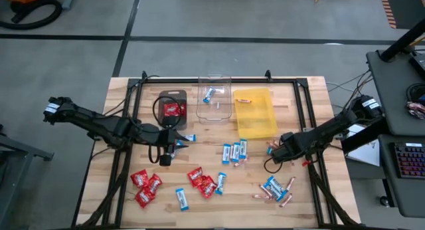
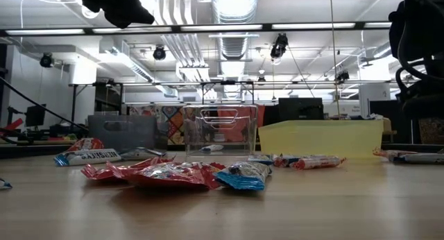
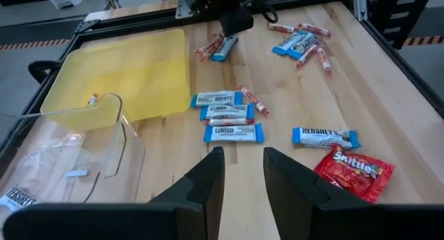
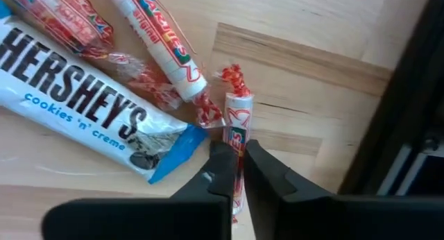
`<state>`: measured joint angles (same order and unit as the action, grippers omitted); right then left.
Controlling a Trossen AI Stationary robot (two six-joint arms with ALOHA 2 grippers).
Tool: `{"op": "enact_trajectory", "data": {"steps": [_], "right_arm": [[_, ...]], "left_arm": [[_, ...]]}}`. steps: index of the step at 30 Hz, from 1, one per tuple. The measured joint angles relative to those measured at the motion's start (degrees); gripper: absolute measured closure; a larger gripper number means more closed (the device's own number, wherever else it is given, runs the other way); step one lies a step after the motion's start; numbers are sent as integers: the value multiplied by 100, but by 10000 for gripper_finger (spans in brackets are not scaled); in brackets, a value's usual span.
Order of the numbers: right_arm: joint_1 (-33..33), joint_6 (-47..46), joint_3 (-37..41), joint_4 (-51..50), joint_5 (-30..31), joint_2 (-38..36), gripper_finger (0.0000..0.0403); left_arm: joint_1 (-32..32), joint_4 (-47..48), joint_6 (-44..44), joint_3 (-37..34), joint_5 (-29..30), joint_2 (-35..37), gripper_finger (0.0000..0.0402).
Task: Sort candy
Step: Put the white-red candy into the yellow bin
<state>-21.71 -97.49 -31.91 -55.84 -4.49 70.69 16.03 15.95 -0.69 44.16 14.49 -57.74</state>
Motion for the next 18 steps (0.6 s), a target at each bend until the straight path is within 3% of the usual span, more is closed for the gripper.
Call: {"op": "enact_trajectory", "data": {"steps": [10, 18], "right_arm": [[0, 137, -422, -318, 454, -203, 394], [0, 672, -1235, -431, 1391, -200, 394]], "left_arm": [[0, -11, -87, 0, -1, -2, 316], [0, -14, -133, 0, -1, -2, 316]]}}
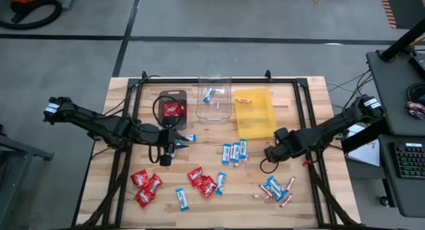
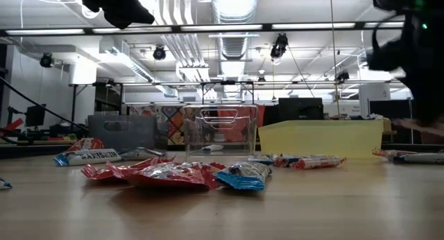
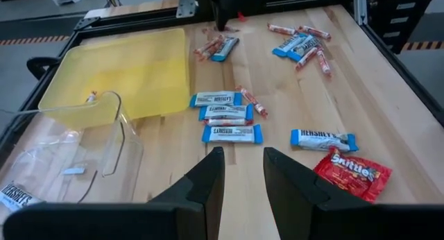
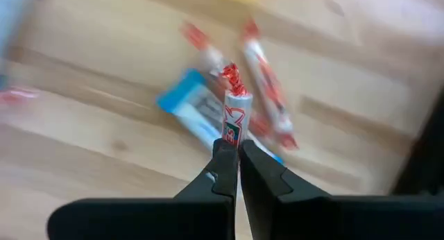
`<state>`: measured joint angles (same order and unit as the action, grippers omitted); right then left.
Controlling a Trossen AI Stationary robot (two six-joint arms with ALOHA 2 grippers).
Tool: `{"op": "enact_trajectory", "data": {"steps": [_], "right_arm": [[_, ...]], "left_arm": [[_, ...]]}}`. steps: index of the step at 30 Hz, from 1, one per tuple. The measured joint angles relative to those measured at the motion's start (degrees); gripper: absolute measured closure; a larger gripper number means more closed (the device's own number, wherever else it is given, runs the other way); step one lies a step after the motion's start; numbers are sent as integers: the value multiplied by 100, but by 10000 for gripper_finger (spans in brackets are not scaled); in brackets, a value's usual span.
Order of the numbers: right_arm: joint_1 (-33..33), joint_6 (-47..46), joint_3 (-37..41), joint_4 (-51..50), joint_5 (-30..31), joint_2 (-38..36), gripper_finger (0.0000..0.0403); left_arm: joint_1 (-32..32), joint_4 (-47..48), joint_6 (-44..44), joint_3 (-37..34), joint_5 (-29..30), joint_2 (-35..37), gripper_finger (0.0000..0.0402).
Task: Sort candy
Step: Put the white-red candy into the yellow bin
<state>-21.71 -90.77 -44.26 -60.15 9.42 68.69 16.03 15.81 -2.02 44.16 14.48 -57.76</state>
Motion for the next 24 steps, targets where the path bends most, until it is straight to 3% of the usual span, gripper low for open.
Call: {"op": "enact_trajectory", "data": {"steps": [6, 11, 24], "right_arm": [[250, 871, -761, 8, 1082, 0, 394], [898, 2062, -1336, 38, 1609, 2, 394], [3636, 6561, -1680, 997, 1409, 93, 394]], "left_arm": [[2, -130, 20, 0, 0, -2, 316], [2, -235, 85, 0, 0, -2, 316], [2, -205, 87, 0, 0, -2, 316]]}}
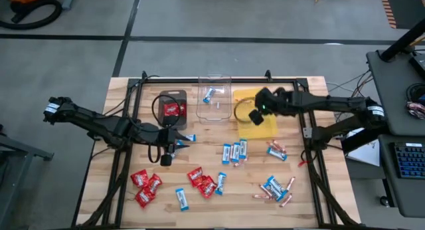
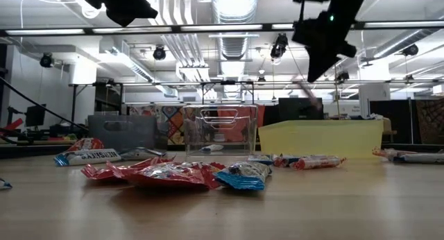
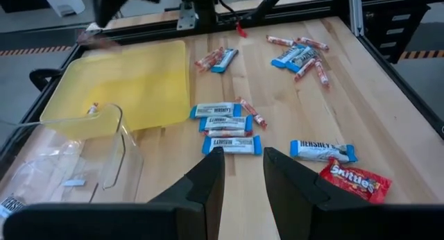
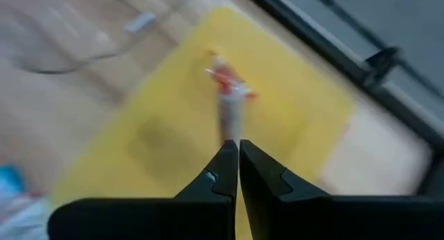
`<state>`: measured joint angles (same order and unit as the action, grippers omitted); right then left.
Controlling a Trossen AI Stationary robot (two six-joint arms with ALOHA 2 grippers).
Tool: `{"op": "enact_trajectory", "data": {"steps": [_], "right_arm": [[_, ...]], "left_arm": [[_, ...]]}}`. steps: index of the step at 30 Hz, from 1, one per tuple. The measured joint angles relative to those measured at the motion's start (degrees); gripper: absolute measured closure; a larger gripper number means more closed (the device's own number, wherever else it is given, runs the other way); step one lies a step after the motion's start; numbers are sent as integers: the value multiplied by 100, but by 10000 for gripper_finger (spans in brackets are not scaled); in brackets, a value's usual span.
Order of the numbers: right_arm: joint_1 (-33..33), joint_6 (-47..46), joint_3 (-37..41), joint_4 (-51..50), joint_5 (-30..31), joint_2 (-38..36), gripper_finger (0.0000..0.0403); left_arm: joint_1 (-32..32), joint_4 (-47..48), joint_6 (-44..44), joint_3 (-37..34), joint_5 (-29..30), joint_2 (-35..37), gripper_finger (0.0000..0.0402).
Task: Sort candy
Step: Put the white-red candy into the yellow bin, then put the red candy into the black bin
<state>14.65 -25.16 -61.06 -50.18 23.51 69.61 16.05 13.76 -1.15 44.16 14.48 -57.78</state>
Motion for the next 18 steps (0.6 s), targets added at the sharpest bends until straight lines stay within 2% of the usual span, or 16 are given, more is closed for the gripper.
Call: {"op": "enact_trajectory", "data": {"steps": [5, 7, 12, 18], "right_arm": [[734, 1978, 25, 159, -9, 332, 394], [910, 2364, 25, 418, -18, 507, 394], [1113, 2650, -140, 615, -249, 943, 394], [1100, 2575, -327, 581, -360, 1339, 394]], "left_arm": [[0, 34, -2, 0, 0, 0, 316], [0, 42, -2, 0, 0, 0, 316], [0, 42, -2, 0, 0, 0, 316], [0, 40, -2, 0, 0, 0, 316]]}}
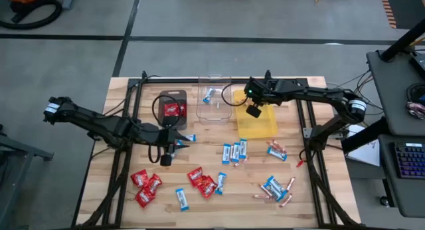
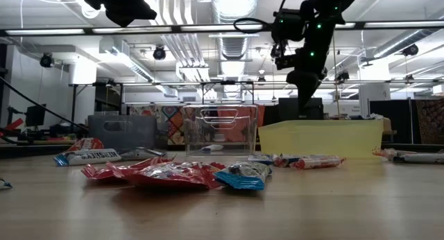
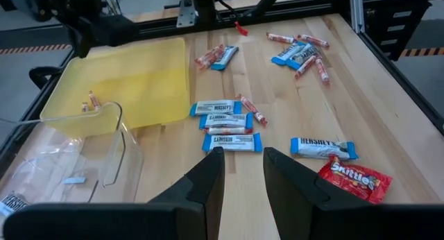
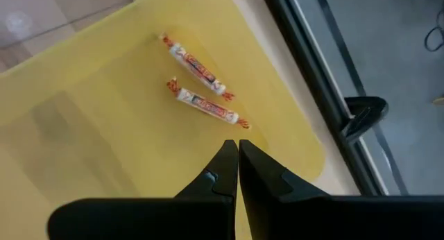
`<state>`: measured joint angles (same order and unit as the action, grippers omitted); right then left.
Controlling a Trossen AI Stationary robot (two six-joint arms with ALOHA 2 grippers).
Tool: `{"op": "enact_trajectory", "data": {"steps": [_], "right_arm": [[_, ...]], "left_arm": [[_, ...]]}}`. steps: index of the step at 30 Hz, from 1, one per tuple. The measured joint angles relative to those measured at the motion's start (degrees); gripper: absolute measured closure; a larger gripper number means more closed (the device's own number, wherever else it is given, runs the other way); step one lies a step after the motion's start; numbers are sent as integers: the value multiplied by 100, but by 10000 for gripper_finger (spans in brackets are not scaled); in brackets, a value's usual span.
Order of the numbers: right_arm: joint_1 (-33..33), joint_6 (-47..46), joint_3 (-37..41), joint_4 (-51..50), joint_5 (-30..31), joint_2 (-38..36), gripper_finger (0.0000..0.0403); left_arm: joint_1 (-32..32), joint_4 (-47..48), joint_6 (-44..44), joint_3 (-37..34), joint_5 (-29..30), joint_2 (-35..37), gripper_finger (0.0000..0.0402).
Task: Sort candy
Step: Put the red candy into the black bin
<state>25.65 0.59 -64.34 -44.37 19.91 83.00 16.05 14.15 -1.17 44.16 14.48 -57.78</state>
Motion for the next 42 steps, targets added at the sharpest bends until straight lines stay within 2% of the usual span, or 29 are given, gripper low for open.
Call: {"op": "enact_trajectory", "data": {"steps": [5, 12, 20, 24, 28, 31, 38, 42], "right_arm": [[-4, -268, -76, 16, -531, 55, 394], [-238, -696, -109, 21, -538, -249, 394], [-1104, -1283, -107, 16, -687, -739, 394], [-1747, -1627, -98, 24, -651, -878, 394], [-2372, -1935, -90, 43, -639, -856, 394], [-2810, -2141, -74, 157, -575, -824, 394], [-3657, -2644, 40, 376, -468, -819, 394], [-4008, -2734, 178, 619, -438, -791, 394]], "left_arm": [[0, 9, -71, 0, 0, -12, 316], [0, 21, -167, 0, -2, -178, 316], [0, 337, -720, -4, -24, -403, 315], [-1, 403, -971, -7, -501, -524, 309], [9, 393, -992, -7, -1056, -717, 295], [12, 392, -994, -7, -1220, -895, 278], [117, 226, -1051, -7, -1311, -1583, 221], [200, -282, -1000, -7, -1321, -2160, 200]]}}
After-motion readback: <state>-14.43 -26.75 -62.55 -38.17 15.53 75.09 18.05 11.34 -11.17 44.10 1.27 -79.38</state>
